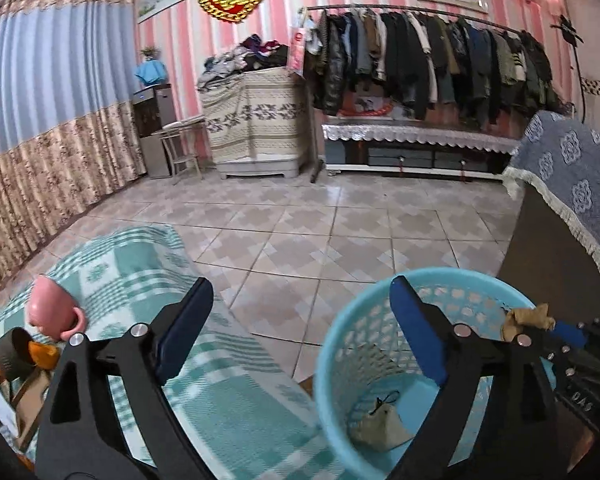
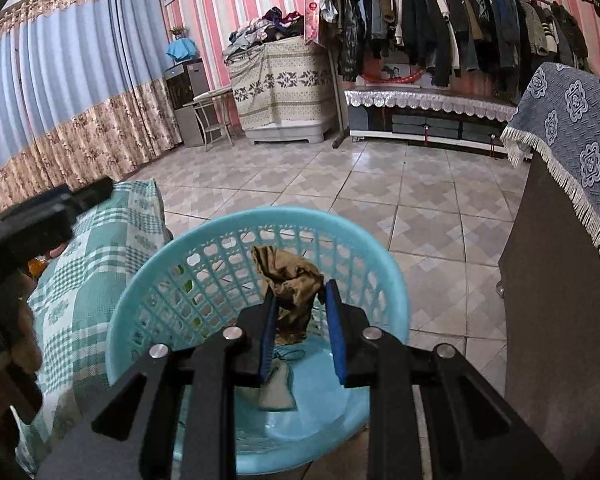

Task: Collect trash
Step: 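Carry both items to the blue basket and open both grippers over it, then move both tools back over the table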

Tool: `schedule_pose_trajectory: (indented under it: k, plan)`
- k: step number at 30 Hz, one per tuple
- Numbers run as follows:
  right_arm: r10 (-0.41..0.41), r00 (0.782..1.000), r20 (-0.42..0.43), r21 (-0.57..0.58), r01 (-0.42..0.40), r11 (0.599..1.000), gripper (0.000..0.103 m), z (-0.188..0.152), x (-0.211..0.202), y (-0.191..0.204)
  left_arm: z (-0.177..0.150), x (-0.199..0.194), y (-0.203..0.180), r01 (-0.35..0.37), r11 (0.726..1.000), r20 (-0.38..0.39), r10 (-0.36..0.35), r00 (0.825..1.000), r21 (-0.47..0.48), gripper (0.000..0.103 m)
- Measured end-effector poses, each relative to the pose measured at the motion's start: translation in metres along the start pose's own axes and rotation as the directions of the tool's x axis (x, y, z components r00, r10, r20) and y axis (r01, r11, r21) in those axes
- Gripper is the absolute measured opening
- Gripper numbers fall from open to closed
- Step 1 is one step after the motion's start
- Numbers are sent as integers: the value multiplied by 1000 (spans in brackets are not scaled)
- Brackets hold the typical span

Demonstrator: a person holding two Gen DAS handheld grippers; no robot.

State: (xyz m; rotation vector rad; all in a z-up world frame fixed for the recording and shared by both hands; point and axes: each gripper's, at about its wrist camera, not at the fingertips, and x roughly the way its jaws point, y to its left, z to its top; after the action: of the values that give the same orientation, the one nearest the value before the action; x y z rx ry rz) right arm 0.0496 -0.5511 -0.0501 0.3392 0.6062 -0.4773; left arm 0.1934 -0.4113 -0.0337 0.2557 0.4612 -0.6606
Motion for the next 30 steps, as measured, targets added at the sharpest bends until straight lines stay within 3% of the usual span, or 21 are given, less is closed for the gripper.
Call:
schedule_pose_trajectory:
  k: [5,11,12,14,18,19,23,30]
  plan:
    - [-8,1000,-28,10,8,1000,25,6,17,18,-3,-17,23,-29,999,10,29,1000,-24,91]
    - [-9,997,-77,9,10,1000,33,5,36,35,-11,-45,55,-81,996,17,82,997,-33,93]
    - [-20,997,-80,5,21,1000,36,6,38,37,-12,-50,60,-83,996,19,84,996,-42,94]
    - [-26,996,-91,7,27,1000,60,6,41,38,-15,-65,74,-92,994,26,94,995,-64,94]
    - [-35,995,-90,-9,35,999,72,7,39,46,-22,-92,97,-138,988,40,141,989,-72,97]
    - [-46,996,-74,-10,45,999,82,8,34,49,-24,-102,106,-156,985,43,160,986,-75,97]
    - [-51,998,-27,-2,51,999,93,14,14,61,-27,-131,130,-201,973,46,207,977,-112,98]
    - [38,997,68,-78,-32,996,97,23,-35,124,-41,-186,170,-280,944,55,293,954,-177,98]
